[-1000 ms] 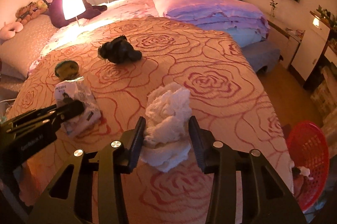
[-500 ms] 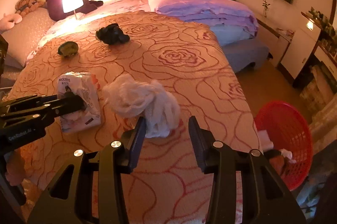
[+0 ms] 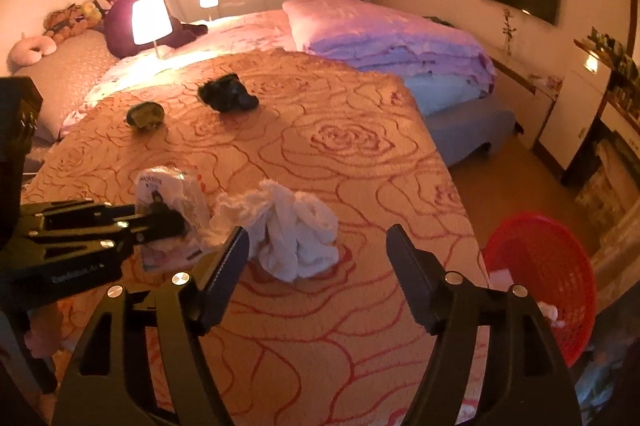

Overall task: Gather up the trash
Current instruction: 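Carry the white cloth with the right tool while the left tool carries the Watsons bag toward the red basket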

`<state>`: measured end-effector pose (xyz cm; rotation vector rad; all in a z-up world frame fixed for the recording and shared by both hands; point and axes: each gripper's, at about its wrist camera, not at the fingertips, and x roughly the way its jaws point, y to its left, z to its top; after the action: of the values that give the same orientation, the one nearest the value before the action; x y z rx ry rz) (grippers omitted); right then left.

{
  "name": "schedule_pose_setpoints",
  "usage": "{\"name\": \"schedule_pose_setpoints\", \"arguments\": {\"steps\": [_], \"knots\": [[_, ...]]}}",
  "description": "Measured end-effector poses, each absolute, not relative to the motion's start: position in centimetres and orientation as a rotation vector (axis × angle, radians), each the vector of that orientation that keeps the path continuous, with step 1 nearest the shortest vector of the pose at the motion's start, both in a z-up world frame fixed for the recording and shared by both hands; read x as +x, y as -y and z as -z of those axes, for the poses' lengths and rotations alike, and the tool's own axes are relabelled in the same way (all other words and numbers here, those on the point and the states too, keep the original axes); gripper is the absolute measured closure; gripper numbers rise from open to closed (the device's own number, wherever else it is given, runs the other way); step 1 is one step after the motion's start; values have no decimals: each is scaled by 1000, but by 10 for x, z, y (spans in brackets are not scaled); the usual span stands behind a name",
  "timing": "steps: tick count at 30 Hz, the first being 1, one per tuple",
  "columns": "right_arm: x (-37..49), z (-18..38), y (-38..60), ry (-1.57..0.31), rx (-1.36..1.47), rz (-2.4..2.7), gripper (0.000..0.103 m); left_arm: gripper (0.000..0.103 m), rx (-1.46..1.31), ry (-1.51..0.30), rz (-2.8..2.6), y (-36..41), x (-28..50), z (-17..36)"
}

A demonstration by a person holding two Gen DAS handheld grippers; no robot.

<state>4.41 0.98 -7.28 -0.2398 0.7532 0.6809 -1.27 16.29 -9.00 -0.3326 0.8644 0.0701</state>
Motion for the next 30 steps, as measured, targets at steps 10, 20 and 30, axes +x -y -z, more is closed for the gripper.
{"name": "schedule_pose_setpoints", "arguments": {"steps": [10, 20, 30], "knots": [[58, 89, -32, -850, -212, -806, 43, 77, -344, -855, -99, -175, -16, 89], [52, 91, -16, -866, -173, -782, 67, 79, -331, -852, -102, -171, -17, 86], [51, 69, 4, -813, -107, -735, 68, 79, -281, -827, -112, -160, -19, 72]]}}
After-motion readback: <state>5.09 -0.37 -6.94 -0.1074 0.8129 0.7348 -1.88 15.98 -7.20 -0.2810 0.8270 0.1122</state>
